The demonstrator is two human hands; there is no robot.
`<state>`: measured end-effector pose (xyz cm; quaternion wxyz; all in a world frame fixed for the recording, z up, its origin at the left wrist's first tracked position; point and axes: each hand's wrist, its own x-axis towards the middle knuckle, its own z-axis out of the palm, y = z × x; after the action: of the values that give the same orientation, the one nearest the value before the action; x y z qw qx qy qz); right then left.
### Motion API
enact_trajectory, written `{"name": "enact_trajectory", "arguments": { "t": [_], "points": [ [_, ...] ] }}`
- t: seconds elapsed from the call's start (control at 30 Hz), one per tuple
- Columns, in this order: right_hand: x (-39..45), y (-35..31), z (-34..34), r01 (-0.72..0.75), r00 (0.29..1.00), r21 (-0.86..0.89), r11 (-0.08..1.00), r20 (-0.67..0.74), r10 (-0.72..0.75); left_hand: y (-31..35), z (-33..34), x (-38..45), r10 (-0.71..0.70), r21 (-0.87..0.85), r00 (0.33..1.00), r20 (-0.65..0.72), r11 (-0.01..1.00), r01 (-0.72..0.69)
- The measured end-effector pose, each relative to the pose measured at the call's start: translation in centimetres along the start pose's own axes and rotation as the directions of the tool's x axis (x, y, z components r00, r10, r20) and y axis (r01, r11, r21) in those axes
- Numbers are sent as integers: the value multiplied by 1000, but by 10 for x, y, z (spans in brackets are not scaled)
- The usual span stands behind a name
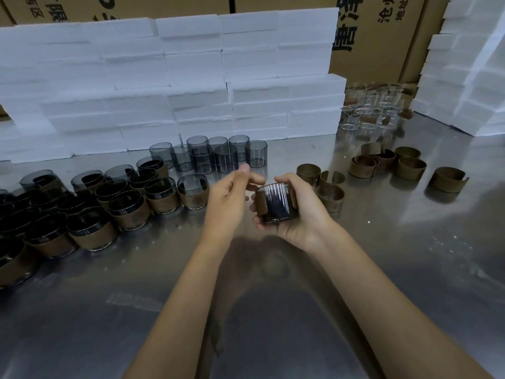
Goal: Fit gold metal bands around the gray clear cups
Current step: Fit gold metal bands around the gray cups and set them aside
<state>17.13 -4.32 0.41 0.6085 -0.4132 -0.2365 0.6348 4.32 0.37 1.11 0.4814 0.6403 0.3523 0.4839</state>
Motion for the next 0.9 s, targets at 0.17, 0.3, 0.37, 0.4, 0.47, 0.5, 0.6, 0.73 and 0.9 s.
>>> {"name": "enact_trajectory", "arguments": {
  "t": [0.17,0.3,0.37,0.4,0.47,0.5,0.6,0.73,0.9],
  "points": [
    [3,-3,-10,63,998,74,995,-2,-63,10,-7,-6,-96,-12,984,150,995,98],
    [4,-4,-15,86,996,141,986,-42,-81,18,-6,-14,-33,87,940,341,996,4],
    [4,-5,-17,106,993,155,982,-63,-97,18,-2,-19,28,164,935,354,982,-91],
    [3,-6,-18,112,992,154,982,-72,-102,18,0,-20,65,202,931,359,968,-146],
    [3,-7,-21,125,990,143,982,-77,-115,14,2,-22,115,269,924,365,937,-223],
    [4,-7,-22,133,990,125,983,-71,-125,11,3,-21,142,318,922,360,911,-264],
    [4,-8,-20,150,988,130,980,-49,-145,6,8,-20,241,432,921,306,827,-360],
    [2,-11,-21,120,987,242,963,78,-143,3,5,-14,208,274,960,188,928,-254],
    [3,-8,-19,84,971,230,969,200,-132,-2,-2,-8,69,121,981,180,988,-92]
  ]
}}
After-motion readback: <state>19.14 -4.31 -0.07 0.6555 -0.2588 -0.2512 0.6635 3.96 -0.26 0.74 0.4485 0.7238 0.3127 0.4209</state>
